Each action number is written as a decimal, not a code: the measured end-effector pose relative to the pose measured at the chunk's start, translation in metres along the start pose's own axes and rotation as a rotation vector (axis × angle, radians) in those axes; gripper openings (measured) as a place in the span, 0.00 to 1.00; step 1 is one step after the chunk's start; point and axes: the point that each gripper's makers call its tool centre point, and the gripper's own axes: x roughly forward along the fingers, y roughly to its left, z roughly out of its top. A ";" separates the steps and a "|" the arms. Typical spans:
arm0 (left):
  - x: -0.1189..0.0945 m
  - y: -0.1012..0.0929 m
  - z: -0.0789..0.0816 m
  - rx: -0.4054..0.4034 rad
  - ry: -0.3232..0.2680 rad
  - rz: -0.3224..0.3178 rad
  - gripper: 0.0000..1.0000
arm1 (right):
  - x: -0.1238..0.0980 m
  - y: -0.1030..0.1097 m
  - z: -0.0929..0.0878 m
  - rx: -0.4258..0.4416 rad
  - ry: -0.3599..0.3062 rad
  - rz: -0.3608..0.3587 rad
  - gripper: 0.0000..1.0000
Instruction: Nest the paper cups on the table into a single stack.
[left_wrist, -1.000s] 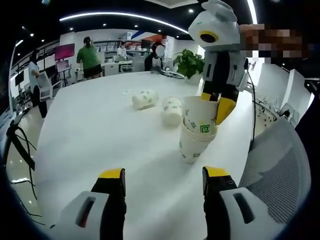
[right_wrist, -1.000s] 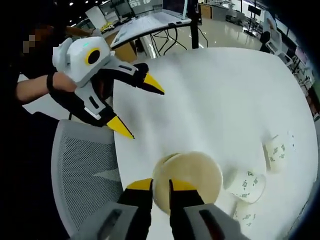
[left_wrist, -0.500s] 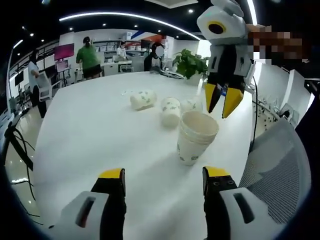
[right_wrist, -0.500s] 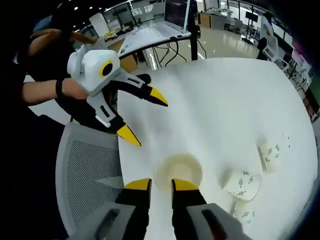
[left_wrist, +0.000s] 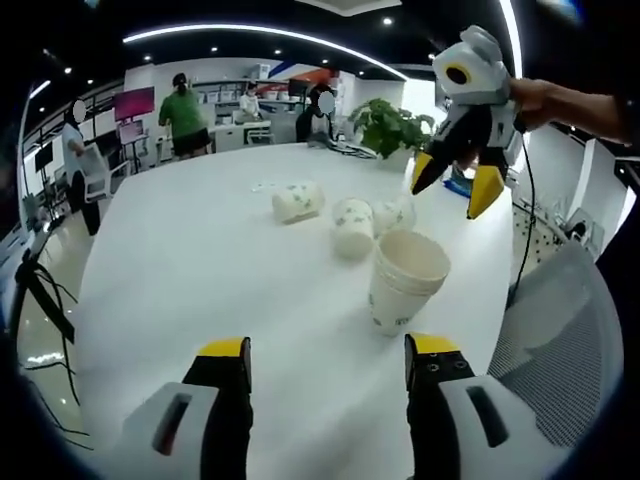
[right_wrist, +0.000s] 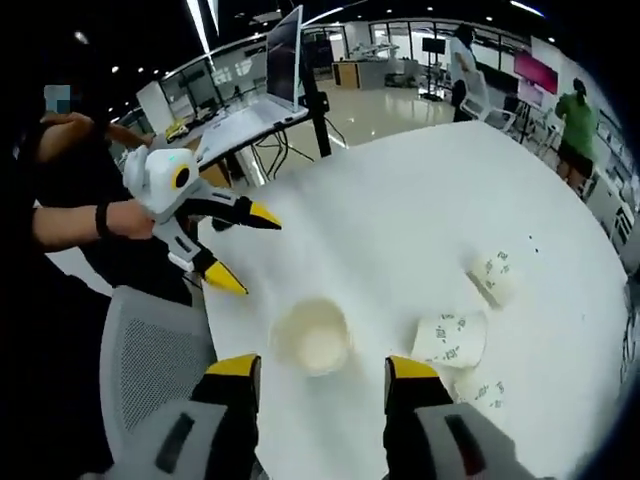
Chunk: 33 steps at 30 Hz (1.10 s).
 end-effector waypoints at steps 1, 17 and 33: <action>0.000 0.001 0.001 0.001 -0.001 -0.001 0.60 | -0.002 0.003 -0.002 0.006 -0.009 -0.001 0.51; 0.017 0.018 0.034 -0.009 -0.032 0.008 0.61 | -0.013 0.019 -0.035 0.069 -0.106 -0.071 0.63; 0.087 0.001 0.091 0.059 0.000 -0.079 0.62 | -0.011 0.029 -0.049 0.200 -0.208 -0.115 0.63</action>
